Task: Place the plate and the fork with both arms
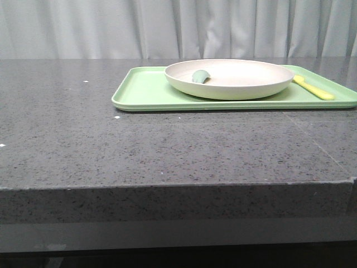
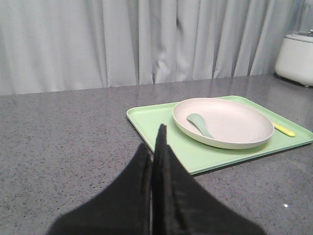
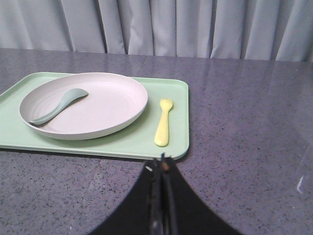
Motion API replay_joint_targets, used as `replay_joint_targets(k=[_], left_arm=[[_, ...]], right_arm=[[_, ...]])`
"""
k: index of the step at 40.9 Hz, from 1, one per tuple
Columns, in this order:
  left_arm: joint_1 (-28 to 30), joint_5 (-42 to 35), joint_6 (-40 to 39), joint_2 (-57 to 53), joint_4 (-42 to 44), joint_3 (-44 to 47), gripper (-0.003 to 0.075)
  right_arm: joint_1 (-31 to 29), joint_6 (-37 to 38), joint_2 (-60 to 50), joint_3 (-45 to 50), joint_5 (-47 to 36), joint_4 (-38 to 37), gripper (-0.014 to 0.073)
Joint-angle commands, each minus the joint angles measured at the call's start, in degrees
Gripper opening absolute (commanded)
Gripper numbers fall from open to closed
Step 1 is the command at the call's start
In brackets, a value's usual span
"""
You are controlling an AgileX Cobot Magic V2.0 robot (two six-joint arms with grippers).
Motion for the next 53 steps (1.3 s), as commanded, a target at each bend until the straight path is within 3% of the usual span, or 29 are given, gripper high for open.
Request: replay_joint_targets(k=[1, 25, 41, 53], left_arm=[[-0.4, -4.4, 0.1, 0.3, 0.1, -1.6, -0.0018], [0.8, -3.3, 0.1, -0.8, -1.2, -0.7, -0.0018], [19.4, -3.3, 0.1, -14.8, -2.8, 11.2, -0.0018], [24.2, -4.0, 0.1, -21.0, -3.4, 19.8, -0.0018]], right_arm=[[-0.3, -0.5, 0.3, -1.4, -4.6, 0.0, -0.0112], [-0.3, -0.5, 0.3, -1.4, -4.6, 0.0, -0.0112], [-0.3, -0.5, 0.3, -1.4, -4.6, 0.0, -0.0112], [-0.3, -0.5, 0.3, -1.4, -4.5, 0.0, -0.0112]])
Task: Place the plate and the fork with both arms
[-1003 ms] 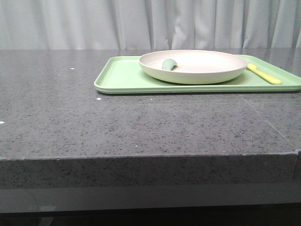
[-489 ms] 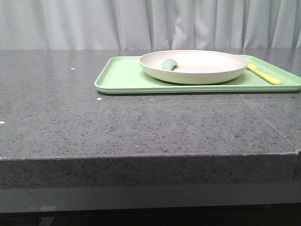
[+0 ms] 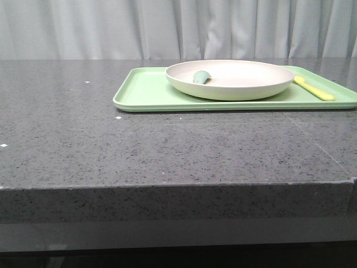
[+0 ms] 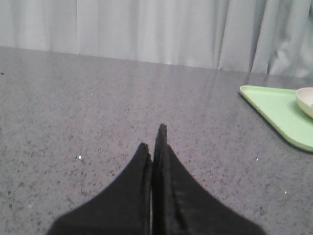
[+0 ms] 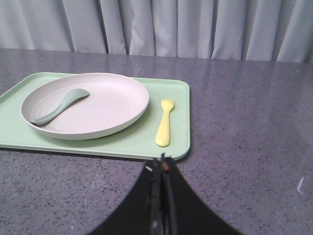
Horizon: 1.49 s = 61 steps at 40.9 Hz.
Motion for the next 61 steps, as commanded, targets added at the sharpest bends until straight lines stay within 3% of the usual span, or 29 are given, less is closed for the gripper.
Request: replay_joint_targets(k=[1, 7, 17, 61], left_arm=[[0.7, -5.2, 0.1, -1.4, -1.0, 0.5, -0.0018], [0.7, -9.8, 0.1, -1.4, -1.8, 4.9, -0.0018], [0.7, -9.4, 0.1, -1.4, -6.5, 4.8, -0.0018], [0.7, -9.4, 0.1, -1.3, -6.5, 4.8, -0.0018]], right_arm=[[-0.3, -0.4, 0.3, -1.4, -4.5, 0.0, -0.0112], [-0.3, -0.4, 0.3, -1.4, -4.6, 0.0, -0.0112], [-0.3, -0.4, 0.3, -1.4, -4.6, 0.0, -0.0112], [-0.4, -0.4, 0.2, -0.5, -5.2, 0.0, -0.0112]])
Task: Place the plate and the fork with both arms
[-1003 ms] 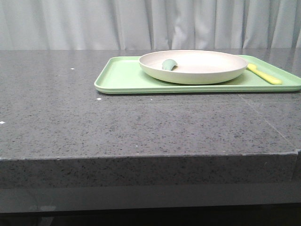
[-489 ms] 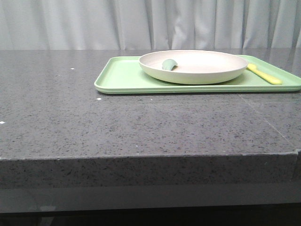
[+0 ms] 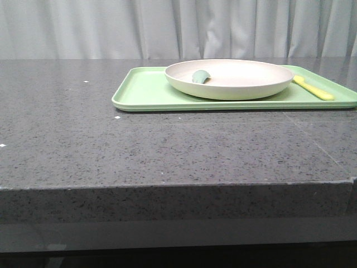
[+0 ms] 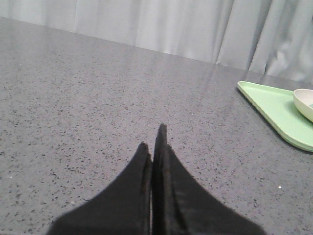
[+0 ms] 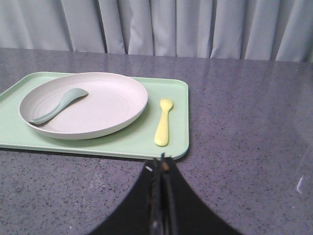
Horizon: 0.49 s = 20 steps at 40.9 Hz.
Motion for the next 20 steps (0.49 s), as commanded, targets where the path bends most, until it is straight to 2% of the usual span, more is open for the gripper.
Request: replay_joint_targets(k=[1, 10, 20], left_arm=[[0.2, -4.9, 0.1, -1.3, -0.5, 0.1, -0.0018], [0.2, -4.9, 0.1, -1.3, -0.5, 0.1, -0.0018], [0.2, -4.9, 0.1, -1.3, -0.5, 0.1, -0.0018]], right_arm=[[-0.5, -0.5, 0.1, -0.2, -5.7, 0.0, -0.0112], [-1.4, -1.8, -4.9, 9.3, -12.0, 0.6, -0.0112], [-3.0, -1.8, -16.9, 21.4, -11.7, 1.4, -0.0112]])
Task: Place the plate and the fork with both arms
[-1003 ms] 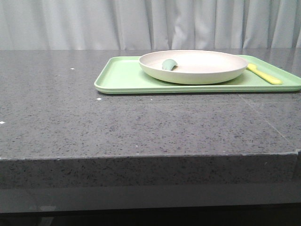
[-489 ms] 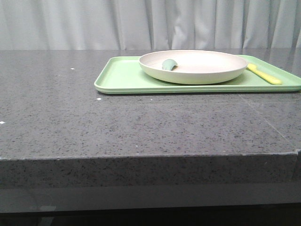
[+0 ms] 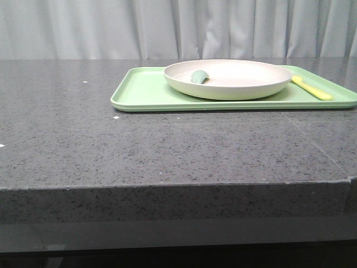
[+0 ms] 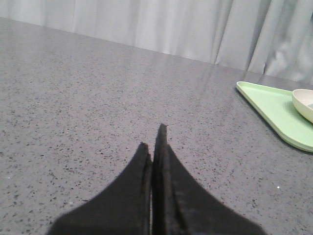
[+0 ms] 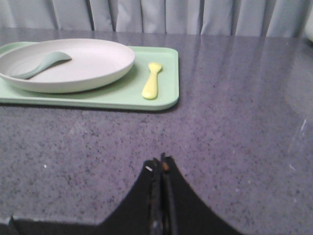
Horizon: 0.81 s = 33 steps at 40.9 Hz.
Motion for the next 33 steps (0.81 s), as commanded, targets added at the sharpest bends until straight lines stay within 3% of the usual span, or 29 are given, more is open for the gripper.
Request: replay_joint_targets(k=[1, 7, 33], left_arm=[[0.2, -4.8, 0.1, -1.3, -0.3, 0.1, -0.0018], [0.2, -4.8, 0.1, -1.3, -0.3, 0.1, -0.0018], [0.2, -4.8, 0.1, -1.3, -0.3, 0.1, -0.0018]], right_arm=[[-0.5, -0.5, -3.5, 1.3, -2.9, 0.4, -0.0112], [-0.5, -0.5, -5.0, 1.2, 0.5, 0.4, -0.0112], [-0.5, -0.5, -4.9, 1.2, 0.6, 0.4, -0.0112]])
